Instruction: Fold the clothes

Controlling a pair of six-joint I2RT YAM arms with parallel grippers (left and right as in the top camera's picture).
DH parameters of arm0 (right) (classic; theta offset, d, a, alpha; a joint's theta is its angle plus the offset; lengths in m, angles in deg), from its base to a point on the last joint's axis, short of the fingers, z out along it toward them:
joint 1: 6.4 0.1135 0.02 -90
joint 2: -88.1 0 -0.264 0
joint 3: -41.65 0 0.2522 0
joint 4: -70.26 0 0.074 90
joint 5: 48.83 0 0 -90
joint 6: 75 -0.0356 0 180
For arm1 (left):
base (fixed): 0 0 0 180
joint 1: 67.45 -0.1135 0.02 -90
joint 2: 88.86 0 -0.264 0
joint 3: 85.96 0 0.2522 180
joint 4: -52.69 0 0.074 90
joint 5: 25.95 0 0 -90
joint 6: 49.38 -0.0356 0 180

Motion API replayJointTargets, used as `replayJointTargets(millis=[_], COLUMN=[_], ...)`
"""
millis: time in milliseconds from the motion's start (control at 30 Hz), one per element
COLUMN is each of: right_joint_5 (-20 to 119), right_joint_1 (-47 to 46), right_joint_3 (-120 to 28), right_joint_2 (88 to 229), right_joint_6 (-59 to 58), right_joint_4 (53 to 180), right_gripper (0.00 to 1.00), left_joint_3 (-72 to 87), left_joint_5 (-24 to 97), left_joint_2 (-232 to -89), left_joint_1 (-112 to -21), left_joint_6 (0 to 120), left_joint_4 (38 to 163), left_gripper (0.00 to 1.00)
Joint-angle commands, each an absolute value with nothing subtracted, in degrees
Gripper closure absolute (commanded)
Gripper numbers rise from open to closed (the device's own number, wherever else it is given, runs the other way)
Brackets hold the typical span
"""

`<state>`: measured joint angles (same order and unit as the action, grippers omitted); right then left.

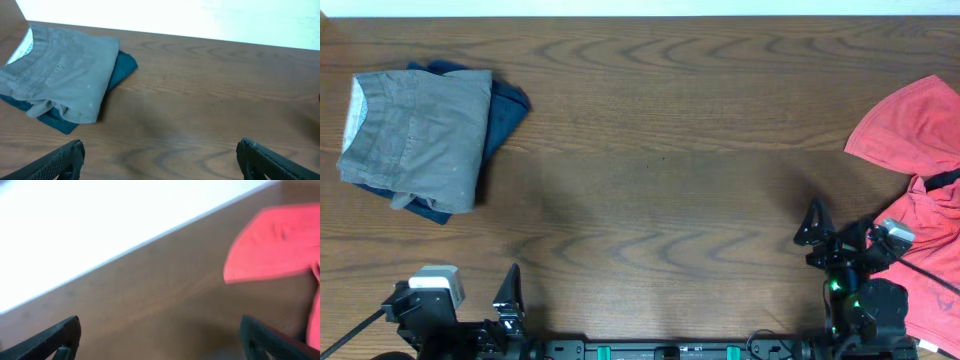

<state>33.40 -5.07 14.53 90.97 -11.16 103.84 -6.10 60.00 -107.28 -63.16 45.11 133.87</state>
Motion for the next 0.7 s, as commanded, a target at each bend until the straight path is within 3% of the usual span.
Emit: replayJointTargets(millis=[0, 267, 533, 667], right_joint_5=[35.39, 31.58, 35.3, 40.63], right_joint_1=[-6.1, -6.12, -6.12, -6.1], right_joint_3=[18.61, 27.73, 27.58, 27.6], right_joint_2=[89.83, 89.09, 88.37, 88.37], right_joint_6=[-8.49, -8.49, -0.73, 10.02], right_joint_4=[97.19, 79.66, 87.58, 88.45], right_gripper=[0.01, 0.01, 0.01, 0.01], left_joint_3=[-6.07, -6.07, -6.07, -6.07], left_joint_5=[60.67, 60.67, 60.67, 60.67], left_joint_2=[-107.14, -107.14, -107.14, -107.14], left_joint_1=[-63.14, -63.14, -63.14, -63.14], left_joint_6=[45.59, 45.59, 45.59, 45.59], left_joint_4=[133.67, 133.67, 133.67, 133.67], left_gripper=[0.02, 0.02, 0.02, 0.02])
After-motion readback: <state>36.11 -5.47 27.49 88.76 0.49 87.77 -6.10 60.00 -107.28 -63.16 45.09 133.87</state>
